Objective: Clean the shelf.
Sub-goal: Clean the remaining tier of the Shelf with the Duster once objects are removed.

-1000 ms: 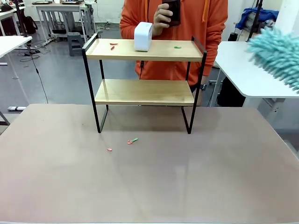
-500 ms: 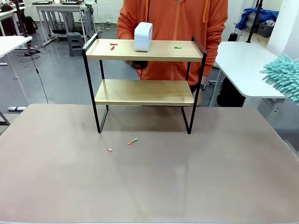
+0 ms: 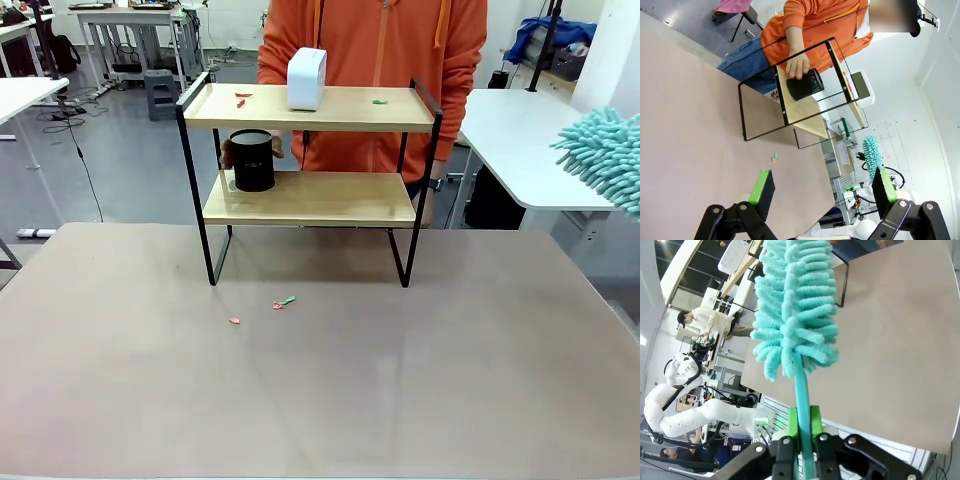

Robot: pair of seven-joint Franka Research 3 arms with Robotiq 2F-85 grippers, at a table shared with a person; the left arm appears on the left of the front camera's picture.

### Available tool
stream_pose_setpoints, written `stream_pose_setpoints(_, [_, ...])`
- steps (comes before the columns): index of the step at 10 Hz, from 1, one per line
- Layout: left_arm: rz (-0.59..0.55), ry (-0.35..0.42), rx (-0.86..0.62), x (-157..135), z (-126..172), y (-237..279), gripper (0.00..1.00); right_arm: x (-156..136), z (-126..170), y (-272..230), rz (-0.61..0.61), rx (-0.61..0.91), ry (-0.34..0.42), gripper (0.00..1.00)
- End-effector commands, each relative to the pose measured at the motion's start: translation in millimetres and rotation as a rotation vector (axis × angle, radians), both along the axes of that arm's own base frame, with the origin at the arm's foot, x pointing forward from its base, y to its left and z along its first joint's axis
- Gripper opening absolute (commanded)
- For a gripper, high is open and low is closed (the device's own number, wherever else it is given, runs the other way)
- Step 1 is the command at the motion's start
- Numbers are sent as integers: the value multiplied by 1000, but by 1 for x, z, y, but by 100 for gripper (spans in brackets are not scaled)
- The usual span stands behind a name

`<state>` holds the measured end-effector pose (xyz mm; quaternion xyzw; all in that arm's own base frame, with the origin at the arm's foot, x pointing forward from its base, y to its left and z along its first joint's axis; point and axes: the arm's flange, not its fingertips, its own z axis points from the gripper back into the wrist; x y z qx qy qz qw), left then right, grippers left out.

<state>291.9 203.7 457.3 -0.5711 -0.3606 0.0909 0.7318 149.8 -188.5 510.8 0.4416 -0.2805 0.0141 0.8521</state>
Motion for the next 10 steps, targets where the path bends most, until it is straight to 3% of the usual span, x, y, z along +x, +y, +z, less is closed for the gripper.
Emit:
stream_pose_setpoints(1, [2,-28,-4,1,1,-2,100,0,1,-4,9,-3,-13,12])
stream_pose_setpoints(10, [2,-28,-4,1,1,-2,100,0,1,-4,9,-3,-13,12])
